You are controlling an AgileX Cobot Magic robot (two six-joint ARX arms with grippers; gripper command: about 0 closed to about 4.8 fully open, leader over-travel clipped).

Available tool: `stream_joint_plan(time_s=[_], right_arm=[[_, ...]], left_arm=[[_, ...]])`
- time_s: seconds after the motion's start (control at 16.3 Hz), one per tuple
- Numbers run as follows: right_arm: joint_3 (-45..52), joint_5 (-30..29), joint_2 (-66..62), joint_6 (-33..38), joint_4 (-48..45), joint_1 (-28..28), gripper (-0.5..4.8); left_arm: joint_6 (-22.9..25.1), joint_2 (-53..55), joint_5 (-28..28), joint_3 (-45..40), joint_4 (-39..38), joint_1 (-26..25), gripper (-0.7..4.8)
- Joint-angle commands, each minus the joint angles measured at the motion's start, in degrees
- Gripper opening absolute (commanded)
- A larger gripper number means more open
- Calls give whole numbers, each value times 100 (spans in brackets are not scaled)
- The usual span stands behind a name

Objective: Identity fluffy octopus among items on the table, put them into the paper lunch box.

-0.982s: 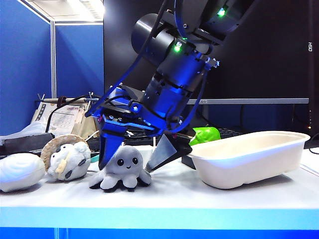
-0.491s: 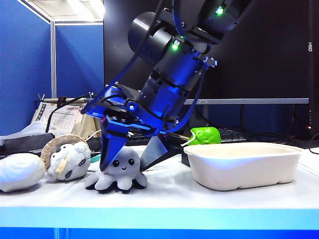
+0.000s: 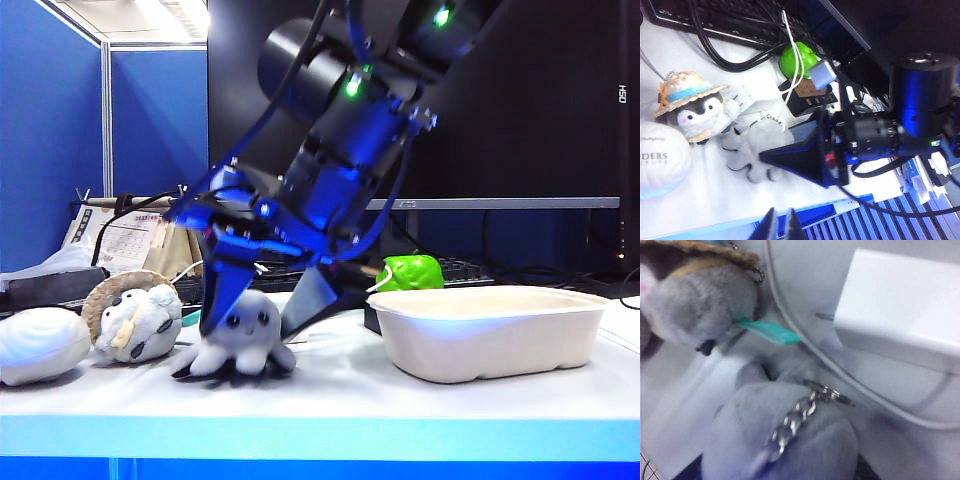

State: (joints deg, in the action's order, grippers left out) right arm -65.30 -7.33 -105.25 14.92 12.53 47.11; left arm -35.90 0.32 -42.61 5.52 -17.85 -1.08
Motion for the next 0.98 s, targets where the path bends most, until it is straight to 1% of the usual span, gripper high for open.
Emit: stream_joint_plan(time_s=[0.06,0.25,0.31,0.37,0.43,0.49,0.55,0.74,0.8,0.98], right_arm=[[-44,-31,321,-15,7,7,332],[-433,-24,420,-131,662,0,332],[-573,-22,420,-302,732,0,332],[-605,-7,420,-302,721,0,335],[-603,-4,415,-299,765,-11,347],[-603,22,413,-302,848,-24,415],[-601,129,402,-302,883,-24,446],[-601,153,376,-317,872,-26,447],[-601,118,332,-310,879,-24,474],[-601,74,81,-313,870,11,474]], left_arm=[[-13,-13,-11,24,76,7,35],[-13,-13,-11,24,76,7,35],[-13,-13,-22,24,76,7,35],[-15,-13,-28,24,76,7,35],[-13,-13,-28,24,76,9,35],[-13,-13,-28,24,76,9,35],[-13,-13,-26,24,76,11,35],[-13,-13,-24,24,79,11,35],[-13,-13,-22,24,76,11,35],[-13,-13,-24,24,76,9,35]])
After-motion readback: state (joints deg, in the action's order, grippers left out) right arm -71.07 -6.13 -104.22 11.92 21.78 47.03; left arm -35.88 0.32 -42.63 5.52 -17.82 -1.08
